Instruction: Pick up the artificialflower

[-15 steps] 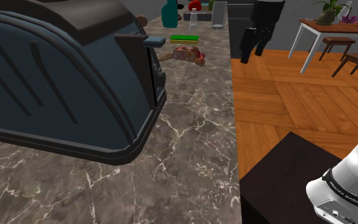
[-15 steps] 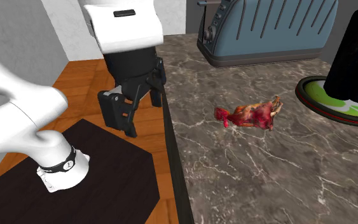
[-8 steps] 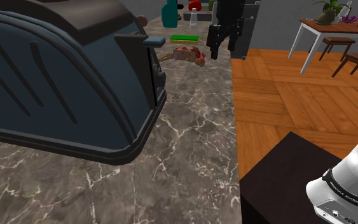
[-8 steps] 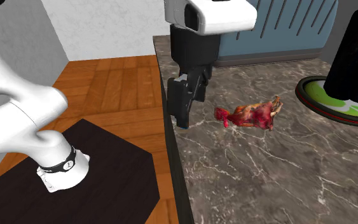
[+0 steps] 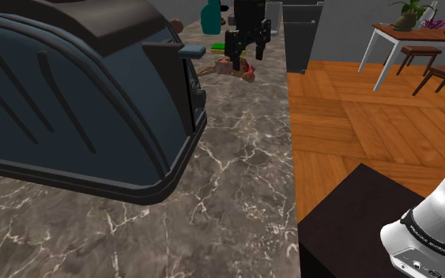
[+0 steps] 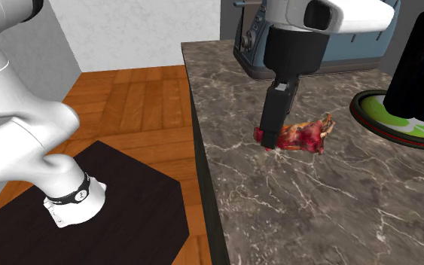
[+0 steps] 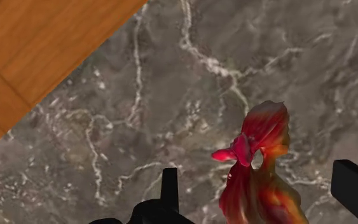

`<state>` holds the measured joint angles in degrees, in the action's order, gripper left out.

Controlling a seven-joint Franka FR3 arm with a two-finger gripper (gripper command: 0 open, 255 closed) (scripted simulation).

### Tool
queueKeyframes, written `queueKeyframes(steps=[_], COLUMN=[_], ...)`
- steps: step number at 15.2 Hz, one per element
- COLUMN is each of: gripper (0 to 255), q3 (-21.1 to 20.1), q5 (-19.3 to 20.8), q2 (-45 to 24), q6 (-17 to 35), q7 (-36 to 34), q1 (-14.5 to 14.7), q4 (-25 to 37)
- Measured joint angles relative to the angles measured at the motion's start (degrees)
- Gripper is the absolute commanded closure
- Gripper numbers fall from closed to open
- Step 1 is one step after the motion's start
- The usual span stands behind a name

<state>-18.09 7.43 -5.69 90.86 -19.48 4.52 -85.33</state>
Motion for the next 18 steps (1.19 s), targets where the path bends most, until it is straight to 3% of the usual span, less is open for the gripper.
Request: queueKeyframes(steps=[6,7,18], gripper=[0,255,255], q3=[0.06,0.06,0.03], q5=[0.03,-0.01,-0.06], q2=[0.23,0.38,0.56], q6=[4.21,4.67,4.73], q7=[-0.45,-0.48,-0.51], q1=[-0.1,-0.12,-0.11], q4=[-4.47,-5.07,-5.14])
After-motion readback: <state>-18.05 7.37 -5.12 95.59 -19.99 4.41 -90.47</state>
